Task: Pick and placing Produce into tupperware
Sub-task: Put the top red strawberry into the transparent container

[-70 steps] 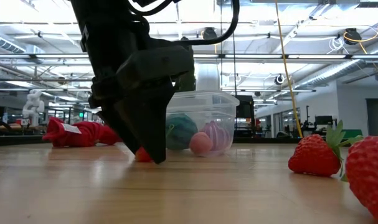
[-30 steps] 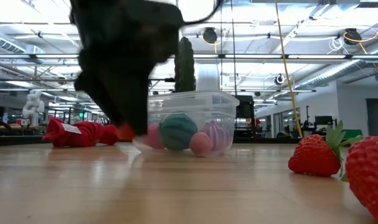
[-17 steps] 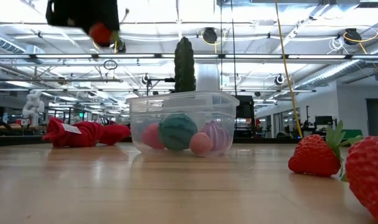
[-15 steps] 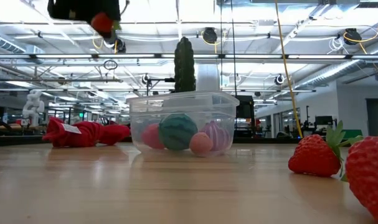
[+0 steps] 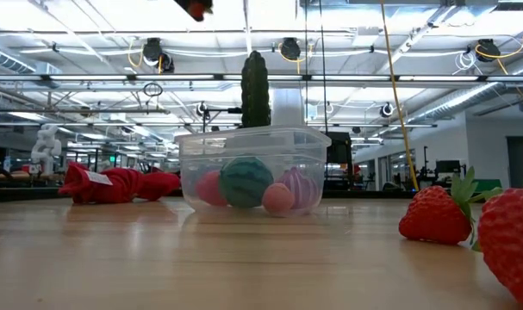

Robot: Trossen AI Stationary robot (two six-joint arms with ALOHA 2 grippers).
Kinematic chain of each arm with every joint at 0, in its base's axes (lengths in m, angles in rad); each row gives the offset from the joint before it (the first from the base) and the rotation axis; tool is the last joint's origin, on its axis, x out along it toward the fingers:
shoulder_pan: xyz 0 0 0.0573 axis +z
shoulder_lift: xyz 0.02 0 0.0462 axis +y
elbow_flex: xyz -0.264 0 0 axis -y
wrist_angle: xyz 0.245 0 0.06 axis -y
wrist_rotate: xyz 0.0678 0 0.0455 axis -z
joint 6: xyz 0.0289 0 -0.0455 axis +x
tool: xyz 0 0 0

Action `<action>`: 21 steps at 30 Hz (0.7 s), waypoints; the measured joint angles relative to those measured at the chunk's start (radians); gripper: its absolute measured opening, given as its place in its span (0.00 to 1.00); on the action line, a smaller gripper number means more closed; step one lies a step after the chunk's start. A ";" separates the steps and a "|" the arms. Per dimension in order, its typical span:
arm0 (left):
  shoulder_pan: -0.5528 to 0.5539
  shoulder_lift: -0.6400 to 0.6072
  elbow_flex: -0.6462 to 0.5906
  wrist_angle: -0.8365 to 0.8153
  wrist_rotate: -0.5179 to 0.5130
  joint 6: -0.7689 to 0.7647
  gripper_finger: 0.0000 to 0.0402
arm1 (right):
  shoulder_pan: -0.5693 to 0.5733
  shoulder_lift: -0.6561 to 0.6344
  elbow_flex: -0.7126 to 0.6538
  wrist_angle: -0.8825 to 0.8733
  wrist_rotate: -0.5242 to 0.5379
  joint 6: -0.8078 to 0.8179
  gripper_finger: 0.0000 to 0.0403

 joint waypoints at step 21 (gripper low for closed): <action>0.154 0.323 0.019 0.114 0.186 0.303 0.30 | -0.089 -0.154 0.000 0.005 0.321 -0.054 0.41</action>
